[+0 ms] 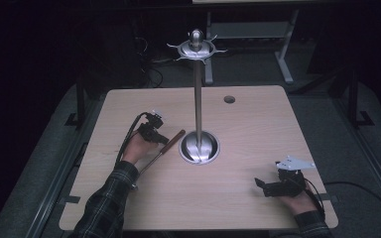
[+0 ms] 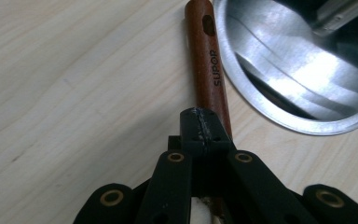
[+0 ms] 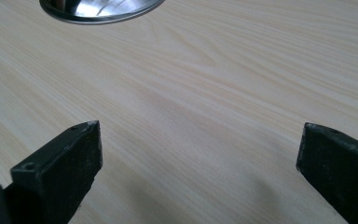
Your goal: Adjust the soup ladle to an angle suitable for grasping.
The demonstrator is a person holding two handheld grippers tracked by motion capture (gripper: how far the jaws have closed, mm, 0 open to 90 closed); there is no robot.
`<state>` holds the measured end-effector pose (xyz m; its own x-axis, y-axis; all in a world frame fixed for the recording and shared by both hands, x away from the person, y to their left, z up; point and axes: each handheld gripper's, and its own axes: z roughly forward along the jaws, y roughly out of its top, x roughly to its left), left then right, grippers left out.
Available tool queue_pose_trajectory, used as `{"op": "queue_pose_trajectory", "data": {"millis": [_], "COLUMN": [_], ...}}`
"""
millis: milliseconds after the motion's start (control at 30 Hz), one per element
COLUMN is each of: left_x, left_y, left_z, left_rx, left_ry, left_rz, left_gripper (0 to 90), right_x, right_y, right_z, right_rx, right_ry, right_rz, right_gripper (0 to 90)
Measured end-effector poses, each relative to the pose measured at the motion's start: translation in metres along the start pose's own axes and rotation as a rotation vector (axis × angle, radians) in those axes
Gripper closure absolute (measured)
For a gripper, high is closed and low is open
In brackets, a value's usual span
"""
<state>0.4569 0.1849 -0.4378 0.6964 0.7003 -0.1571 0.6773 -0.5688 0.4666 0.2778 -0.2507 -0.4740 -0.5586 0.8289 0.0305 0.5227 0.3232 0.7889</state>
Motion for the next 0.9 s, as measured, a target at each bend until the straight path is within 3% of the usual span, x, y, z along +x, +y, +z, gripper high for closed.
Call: {"op": "queue_pose_trajectory", "data": {"millis": [133,300,333,533,567,633,667,900], "left_x": [-0.001,-0.005,-0.009,-0.019,-0.019,-0.02,-0.022,-0.023], "left_y": [0.0,-0.002,-0.004,-0.016,-0.018,-0.019,-0.022,-0.029], "left_z": [0.0,-0.004,-0.009,-0.017,-0.019,-0.02,-0.022,-0.025], "left_rx": [0.01,-0.006,-0.031,-0.045,-0.03,-0.02,-0.019,-0.012], "left_ry": [0.009,-0.001,-0.001,0.008,0.012,0.013,0.027,0.049], "left_rz": [0.029,0.009,0.005,0.029,0.047,0.043,0.058,0.062], "left_gripper": [90.0,89.9,89.0,75.2,72.0,68.1,66.7,58.6], "right_x": [0.0,0.001,0.001,0.004,0.004,0.004,0.004,0.005], "right_y": [0.002,0.004,0.005,0.007,0.007,0.007,0.007,0.007], "right_z": [0.003,0.004,0.005,0.009,0.009,0.009,0.009,0.008], "right_rx": [0.003,-0.003,-0.005,-0.003,-0.002,0.0,0.001,0.0], "right_ry": [0.001,0.005,0.006,0.022,0.023,0.025,0.024,0.02], "right_rz": [-0.006,-0.007,-0.007,-0.031,-0.028,-0.017,-0.019,-0.028], "right_gripper": [0.0,0.0,0.0,0.0,0.0,0.0,0.0,0.0]}}
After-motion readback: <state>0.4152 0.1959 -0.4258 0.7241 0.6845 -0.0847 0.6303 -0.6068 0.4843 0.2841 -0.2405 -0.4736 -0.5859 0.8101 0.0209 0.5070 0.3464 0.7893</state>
